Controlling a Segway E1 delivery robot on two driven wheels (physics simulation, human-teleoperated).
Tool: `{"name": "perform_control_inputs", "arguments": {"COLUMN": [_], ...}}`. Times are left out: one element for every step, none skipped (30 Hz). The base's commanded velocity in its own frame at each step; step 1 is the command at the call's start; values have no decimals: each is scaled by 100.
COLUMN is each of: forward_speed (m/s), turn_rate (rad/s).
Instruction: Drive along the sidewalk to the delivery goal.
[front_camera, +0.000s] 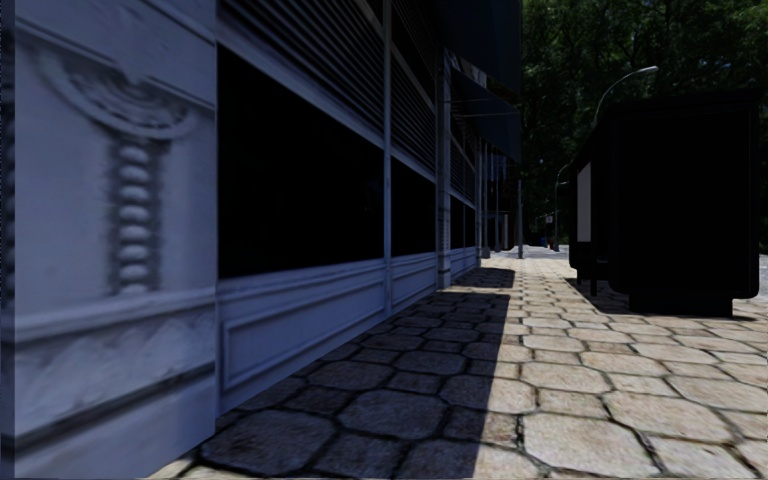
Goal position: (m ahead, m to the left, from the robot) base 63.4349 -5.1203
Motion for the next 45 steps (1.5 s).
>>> {"name": "perform_control_inputs", "arguments": {"forward_speed": [152, 166, 166, 169, 168, 168, 163, 161, 160, 160, 159, 158, 158, 158, 156, 152, 149, 149, 148, 147, 147, 147, 147, 147, 147, 147, 147, 147, 147, 151, 152, 152, 152, 153, 153, 153, 154, 154, 154, 154, 154, 154, 154, 154, 154], "turn_rate": [0, 0, 0, 0, 0, 0, -14, -28, -36, -36, -43, -46, -48, -48, -55, -57, -57, -57, -57, -57, -57, -57, -57, -57, -57, -44, -18, -18, 0, 0, 0, 0, 0, 0, 0, 0, 0, 0, 0, -18, -32, -38, -38, -38, -38]}}
